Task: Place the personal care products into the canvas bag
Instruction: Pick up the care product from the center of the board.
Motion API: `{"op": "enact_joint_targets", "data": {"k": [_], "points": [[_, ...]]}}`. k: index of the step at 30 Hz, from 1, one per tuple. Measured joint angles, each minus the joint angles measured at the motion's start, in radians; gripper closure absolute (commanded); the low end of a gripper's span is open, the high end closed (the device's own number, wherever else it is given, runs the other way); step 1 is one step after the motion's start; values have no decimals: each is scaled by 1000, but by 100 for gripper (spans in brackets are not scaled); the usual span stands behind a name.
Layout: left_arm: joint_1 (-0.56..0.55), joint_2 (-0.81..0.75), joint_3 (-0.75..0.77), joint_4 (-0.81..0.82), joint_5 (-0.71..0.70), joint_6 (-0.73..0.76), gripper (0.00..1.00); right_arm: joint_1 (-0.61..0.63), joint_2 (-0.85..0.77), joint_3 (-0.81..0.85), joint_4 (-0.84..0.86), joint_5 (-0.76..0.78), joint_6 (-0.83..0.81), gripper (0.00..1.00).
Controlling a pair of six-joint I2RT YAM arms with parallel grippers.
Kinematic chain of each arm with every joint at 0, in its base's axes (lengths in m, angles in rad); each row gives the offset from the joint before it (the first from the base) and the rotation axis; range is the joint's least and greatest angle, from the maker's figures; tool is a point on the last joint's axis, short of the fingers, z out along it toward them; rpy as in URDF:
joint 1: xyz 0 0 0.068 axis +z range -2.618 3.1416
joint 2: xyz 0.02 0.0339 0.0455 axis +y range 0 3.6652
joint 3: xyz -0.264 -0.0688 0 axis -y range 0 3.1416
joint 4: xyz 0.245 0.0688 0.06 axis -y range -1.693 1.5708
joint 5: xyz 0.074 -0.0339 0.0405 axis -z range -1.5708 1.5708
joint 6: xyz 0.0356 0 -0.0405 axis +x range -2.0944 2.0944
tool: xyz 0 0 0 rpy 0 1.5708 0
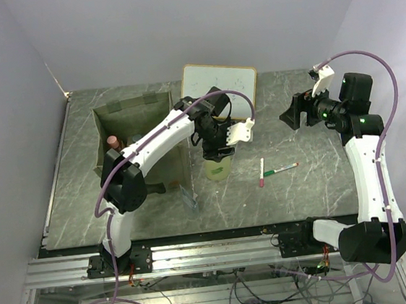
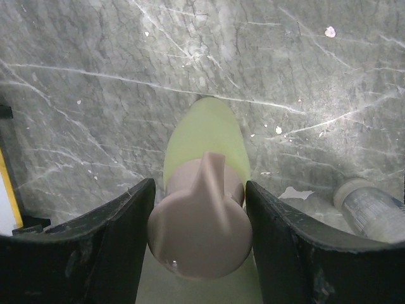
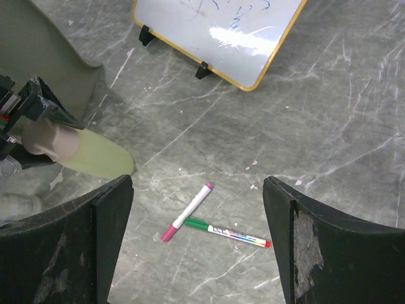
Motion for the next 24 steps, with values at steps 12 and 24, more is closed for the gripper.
{"op": "enact_joint_targets", "data": {"k": [12,24], "points": [[0,-16,0,-8,2,-18,49,-3,0,0,0,-7,0,17],[0,-18,0,-10,13,-18,89,-5,0,0,0,-7,0,17]]}}
